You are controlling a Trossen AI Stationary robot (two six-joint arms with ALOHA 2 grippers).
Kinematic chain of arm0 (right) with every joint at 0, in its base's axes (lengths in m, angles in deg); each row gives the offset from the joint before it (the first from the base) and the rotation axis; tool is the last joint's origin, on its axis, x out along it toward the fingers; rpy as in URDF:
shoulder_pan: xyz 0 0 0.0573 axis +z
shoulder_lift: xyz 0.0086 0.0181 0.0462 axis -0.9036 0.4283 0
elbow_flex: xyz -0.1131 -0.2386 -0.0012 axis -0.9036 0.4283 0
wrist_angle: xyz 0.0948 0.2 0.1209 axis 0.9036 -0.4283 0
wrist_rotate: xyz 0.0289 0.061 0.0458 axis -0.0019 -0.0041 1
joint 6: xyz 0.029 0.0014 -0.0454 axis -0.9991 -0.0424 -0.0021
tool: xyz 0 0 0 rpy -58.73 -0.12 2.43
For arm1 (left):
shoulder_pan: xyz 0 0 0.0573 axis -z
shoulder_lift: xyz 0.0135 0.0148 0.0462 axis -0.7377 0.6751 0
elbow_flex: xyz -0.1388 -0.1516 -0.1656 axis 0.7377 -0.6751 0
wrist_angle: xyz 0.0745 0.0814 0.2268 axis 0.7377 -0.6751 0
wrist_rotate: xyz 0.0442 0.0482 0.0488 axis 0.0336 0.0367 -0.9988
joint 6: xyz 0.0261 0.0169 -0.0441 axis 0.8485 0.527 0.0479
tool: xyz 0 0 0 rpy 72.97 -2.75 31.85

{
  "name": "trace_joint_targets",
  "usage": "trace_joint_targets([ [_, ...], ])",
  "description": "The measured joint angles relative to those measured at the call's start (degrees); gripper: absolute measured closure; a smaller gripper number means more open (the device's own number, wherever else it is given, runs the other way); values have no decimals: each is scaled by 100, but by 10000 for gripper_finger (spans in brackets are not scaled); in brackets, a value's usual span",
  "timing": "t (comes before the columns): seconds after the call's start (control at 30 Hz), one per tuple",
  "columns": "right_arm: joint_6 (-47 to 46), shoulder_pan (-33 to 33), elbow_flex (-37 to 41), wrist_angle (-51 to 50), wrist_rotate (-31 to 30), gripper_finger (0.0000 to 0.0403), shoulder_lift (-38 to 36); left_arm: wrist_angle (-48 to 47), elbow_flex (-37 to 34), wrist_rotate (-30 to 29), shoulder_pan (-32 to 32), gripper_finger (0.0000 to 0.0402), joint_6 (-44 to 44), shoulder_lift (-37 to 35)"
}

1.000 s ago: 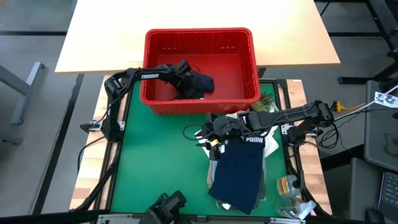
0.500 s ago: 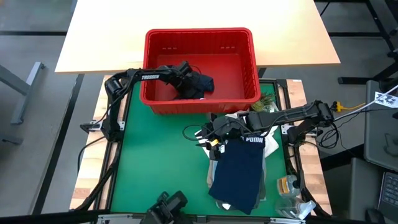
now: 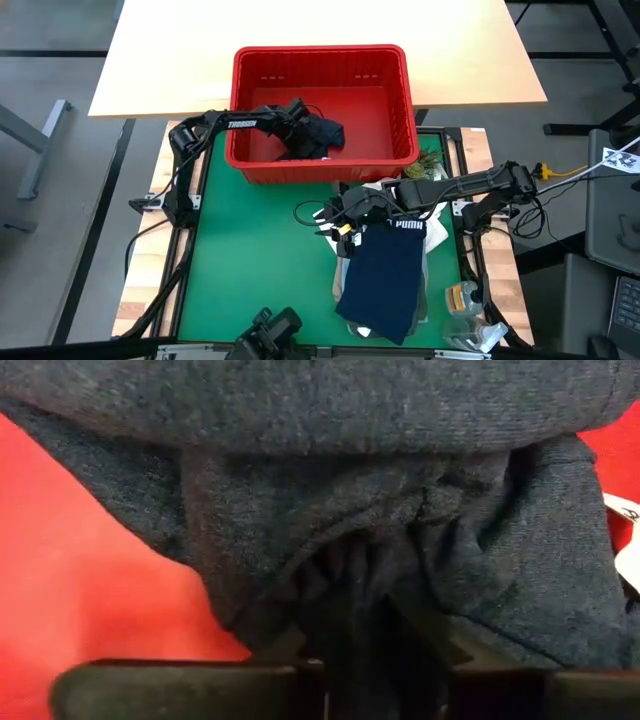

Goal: Fold Laundry from Bin
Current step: Fold the dark gray shorts

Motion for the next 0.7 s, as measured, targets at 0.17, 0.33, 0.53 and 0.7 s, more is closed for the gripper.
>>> trace_joint_targets([
  [0.17,0,0,0,-1,0,226,0,6,-6,-185,10,378,2,-81],
  [0.33,0,0,0,-136,0,226,0,44,-24,-225,9,395,13,-187],
  [0.53,-158,7,4,-822,0,226,-154,27,-24,-253,0,397,19,-409],
  [0.7,-289,7,4,-1146,-6,226,-384,50,-23,-219,-12,398,22,-779],
])
